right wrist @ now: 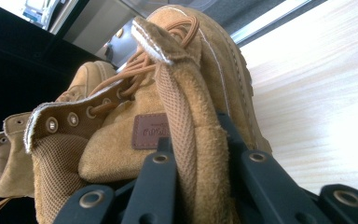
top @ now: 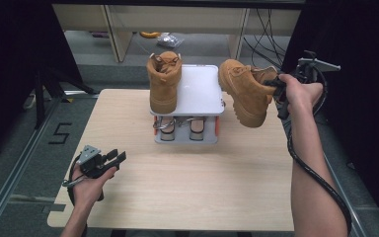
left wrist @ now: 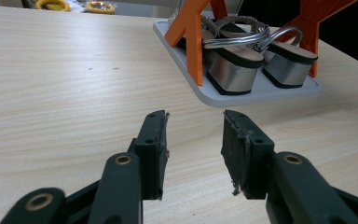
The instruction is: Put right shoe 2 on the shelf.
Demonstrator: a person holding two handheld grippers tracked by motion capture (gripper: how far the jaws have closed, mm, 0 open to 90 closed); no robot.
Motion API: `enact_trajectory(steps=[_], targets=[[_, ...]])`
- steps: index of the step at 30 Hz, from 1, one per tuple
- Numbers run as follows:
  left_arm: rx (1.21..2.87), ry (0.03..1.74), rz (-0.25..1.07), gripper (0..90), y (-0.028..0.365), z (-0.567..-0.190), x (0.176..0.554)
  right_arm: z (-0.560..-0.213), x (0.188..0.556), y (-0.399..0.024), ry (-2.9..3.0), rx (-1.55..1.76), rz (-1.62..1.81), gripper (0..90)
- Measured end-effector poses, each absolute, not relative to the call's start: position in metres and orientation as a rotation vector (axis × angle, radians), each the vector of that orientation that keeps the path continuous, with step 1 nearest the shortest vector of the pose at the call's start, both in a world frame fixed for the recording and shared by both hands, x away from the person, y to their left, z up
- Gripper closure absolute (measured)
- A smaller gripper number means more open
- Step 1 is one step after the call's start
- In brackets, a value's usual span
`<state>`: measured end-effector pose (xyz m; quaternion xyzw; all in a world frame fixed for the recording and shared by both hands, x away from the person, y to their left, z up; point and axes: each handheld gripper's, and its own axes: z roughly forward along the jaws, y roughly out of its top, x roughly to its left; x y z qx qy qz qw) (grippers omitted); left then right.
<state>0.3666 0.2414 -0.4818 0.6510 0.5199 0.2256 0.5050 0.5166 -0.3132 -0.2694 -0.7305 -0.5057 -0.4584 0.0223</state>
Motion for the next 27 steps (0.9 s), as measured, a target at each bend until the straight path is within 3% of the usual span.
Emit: enact_trajectory(steps=[27], targets=[[1.569, 1.251, 0.543, 59.7, 0.244, -0.482, 0.366, -0.258, 0.530, -0.280, -1.589, -2.217, -1.442, 81.0]])
